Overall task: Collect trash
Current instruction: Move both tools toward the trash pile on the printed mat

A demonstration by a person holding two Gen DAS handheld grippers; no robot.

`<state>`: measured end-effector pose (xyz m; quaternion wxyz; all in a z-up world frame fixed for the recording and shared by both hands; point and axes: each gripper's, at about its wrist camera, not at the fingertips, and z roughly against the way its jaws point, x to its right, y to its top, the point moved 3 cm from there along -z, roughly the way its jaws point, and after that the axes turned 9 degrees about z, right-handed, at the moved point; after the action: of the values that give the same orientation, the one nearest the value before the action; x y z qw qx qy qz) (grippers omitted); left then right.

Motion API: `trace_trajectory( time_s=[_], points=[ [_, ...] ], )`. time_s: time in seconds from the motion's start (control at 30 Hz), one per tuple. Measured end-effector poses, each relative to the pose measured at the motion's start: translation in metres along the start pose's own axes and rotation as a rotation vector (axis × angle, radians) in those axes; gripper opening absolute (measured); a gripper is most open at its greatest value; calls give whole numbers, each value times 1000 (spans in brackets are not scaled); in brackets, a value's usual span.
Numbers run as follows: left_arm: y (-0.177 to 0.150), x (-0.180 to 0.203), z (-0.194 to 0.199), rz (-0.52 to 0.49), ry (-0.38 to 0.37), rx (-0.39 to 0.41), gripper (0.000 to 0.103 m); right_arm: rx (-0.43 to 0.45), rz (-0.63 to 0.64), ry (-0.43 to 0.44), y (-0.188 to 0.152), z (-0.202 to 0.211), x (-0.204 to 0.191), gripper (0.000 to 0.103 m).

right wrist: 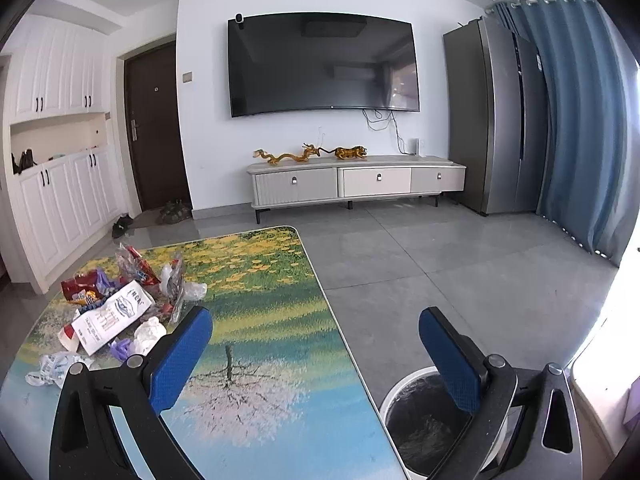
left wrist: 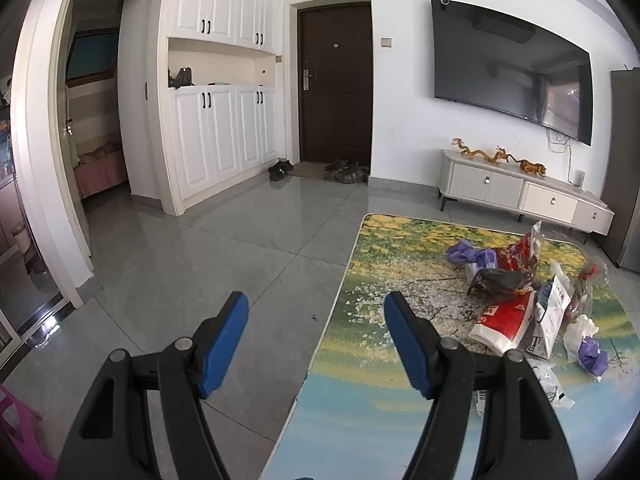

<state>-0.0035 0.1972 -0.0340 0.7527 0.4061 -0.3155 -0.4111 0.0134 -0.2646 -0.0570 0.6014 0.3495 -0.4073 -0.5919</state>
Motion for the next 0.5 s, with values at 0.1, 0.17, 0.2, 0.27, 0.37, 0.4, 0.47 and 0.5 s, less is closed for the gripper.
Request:
trace_trajectory(
  time_s=[0.1,0.17,0.2,0.27,0.37,0.4,0.47,0.5],
  points=[
    [-1,2,0,-9,-17,-6,69,6,15,-11,-2,7,-4,103],
    [-4,2,0,-15,-26,-16,69,15,10,-15,0,11,-2,103],
    [-6,4,1,-20,-27,-25,69,21,1,-16,0,13,0,103],
    [-8,6,0,-24,-29,-35,69,22,-8,-17,-1,13,2,103],
    [-11,9,0,-28,-25,-39,69,19,3,-5,-3,9,-1,103],
    [-12,10,0,-27,-24,-42,69,20,-7,2,-2,5,-1,103],
    [-13,11,-1,-26,-19,-46,69,17,-3,8,-5,-1,-1,103],
    [-14,13,-2,-24,-18,-49,69,13,-7,12,-5,-4,1,103]
  ],
)
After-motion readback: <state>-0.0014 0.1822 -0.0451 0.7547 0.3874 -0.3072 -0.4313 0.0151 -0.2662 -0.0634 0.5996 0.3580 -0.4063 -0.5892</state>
